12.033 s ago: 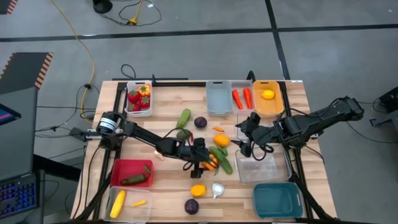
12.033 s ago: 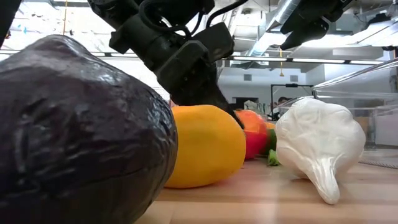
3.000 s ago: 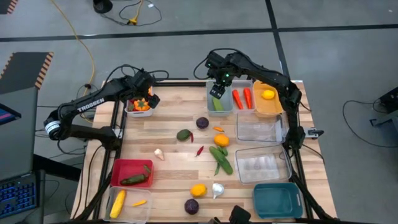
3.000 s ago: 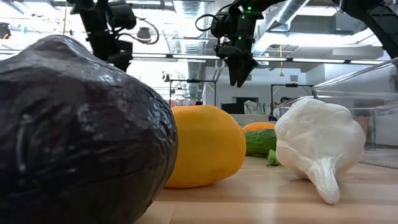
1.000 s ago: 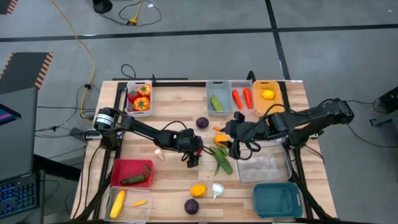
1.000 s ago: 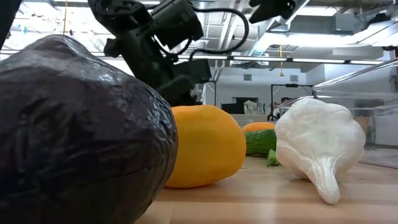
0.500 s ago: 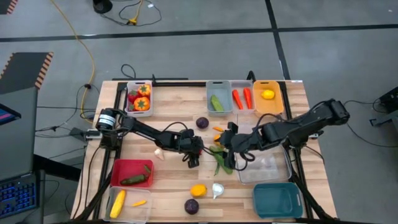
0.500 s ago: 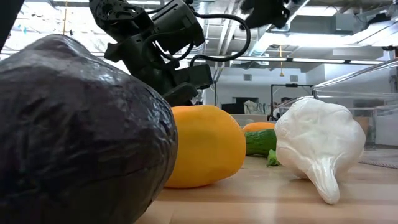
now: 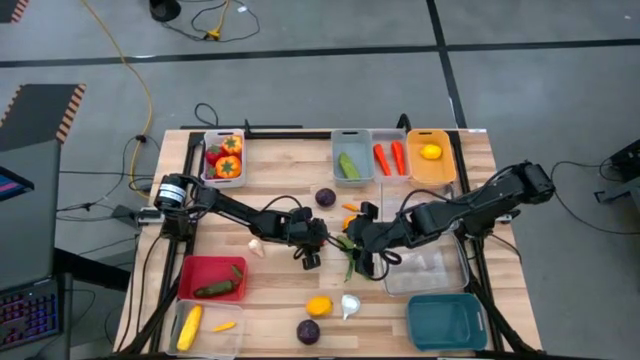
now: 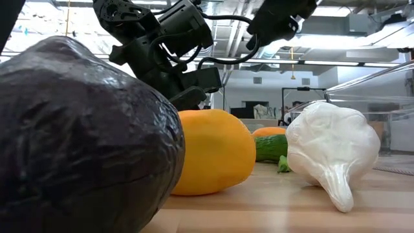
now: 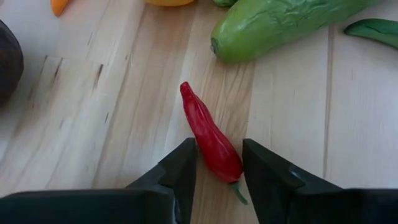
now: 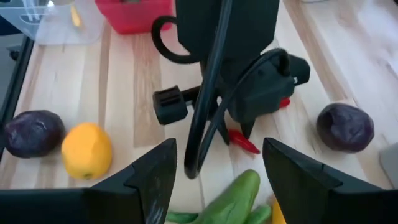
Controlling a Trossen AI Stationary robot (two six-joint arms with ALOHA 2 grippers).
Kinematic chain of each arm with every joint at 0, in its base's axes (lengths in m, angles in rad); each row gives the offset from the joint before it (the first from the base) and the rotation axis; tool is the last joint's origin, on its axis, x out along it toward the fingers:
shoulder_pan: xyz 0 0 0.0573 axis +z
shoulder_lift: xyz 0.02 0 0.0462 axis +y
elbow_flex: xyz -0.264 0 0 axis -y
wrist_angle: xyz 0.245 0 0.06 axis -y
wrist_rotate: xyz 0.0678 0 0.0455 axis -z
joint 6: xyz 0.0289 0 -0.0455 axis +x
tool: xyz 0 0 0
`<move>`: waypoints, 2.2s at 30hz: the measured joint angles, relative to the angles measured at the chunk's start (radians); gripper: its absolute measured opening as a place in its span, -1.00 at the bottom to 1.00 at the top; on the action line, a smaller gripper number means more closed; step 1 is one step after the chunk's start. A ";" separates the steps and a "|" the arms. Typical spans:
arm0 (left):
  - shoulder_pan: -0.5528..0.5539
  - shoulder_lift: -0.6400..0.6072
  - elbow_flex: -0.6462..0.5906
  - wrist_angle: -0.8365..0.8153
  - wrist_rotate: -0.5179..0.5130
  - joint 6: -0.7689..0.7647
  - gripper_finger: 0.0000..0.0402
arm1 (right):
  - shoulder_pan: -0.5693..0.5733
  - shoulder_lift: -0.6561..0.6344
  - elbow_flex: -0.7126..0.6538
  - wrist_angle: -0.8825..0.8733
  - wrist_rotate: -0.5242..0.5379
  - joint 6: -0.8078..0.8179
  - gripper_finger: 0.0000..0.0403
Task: Sort produce into baskets
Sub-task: Put the bottom red pepper into the red bin
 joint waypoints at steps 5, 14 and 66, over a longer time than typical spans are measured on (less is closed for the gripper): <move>0.000 0.000 0.000 -0.003 0.000 0.000 -0.51 | 0.000 0.000 0.000 -0.007 -0.001 0.003 0.32; 0.000 -0.005 0.000 -0.012 0.005 0.008 -0.68 | 0.000 0.000 0.000 -0.005 -0.003 0.005 0.32; -0.249 -0.664 -0.002 -1.241 0.518 -0.573 -0.61 | 0.000 0.001 0.000 -0.012 -0.004 0.004 0.32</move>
